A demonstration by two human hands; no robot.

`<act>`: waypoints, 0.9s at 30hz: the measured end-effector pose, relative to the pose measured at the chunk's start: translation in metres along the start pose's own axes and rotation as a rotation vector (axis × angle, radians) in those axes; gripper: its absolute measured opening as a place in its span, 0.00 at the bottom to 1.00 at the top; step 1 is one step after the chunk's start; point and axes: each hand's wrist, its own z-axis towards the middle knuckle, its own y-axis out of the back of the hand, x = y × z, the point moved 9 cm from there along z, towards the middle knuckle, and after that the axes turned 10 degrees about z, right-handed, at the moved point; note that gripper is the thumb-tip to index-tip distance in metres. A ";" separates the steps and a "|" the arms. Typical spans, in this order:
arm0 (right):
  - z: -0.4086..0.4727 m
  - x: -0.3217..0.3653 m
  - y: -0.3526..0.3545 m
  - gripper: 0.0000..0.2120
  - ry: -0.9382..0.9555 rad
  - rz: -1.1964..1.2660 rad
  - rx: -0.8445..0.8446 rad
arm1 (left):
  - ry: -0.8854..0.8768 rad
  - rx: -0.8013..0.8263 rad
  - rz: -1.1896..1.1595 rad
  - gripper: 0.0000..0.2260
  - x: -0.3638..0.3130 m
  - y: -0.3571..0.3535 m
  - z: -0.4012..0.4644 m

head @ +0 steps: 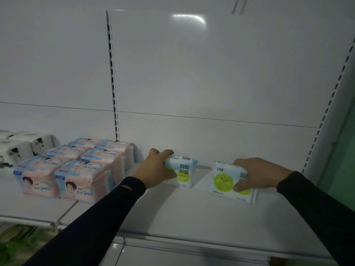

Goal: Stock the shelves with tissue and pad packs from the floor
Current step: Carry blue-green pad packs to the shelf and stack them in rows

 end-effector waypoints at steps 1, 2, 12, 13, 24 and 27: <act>0.006 0.006 0.001 0.25 0.036 0.022 -0.049 | 0.003 0.003 -0.001 0.30 0.000 -0.001 0.001; 0.012 0.012 0.002 0.27 0.069 0.053 -0.099 | 0.006 0.004 -0.002 0.30 0.001 -0.001 0.003; 0.065 0.027 -0.010 0.35 0.109 0.357 -0.460 | 0.119 -0.069 -0.049 0.31 0.014 -0.017 0.037; 0.066 0.026 -0.011 0.33 0.108 0.378 -0.498 | 0.117 -0.075 -0.064 0.31 0.012 -0.021 0.040; 0.073 0.015 -0.022 0.28 0.134 0.383 -0.552 | 0.141 -0.174 -0.011 0.23 0.017 -0.025 0.049; 0.074 0.016 -0.023 0.29 0.133 0.395 -0.554 | 0.105 -0.130 -0.003 0.23 0.012 -0.029 0.052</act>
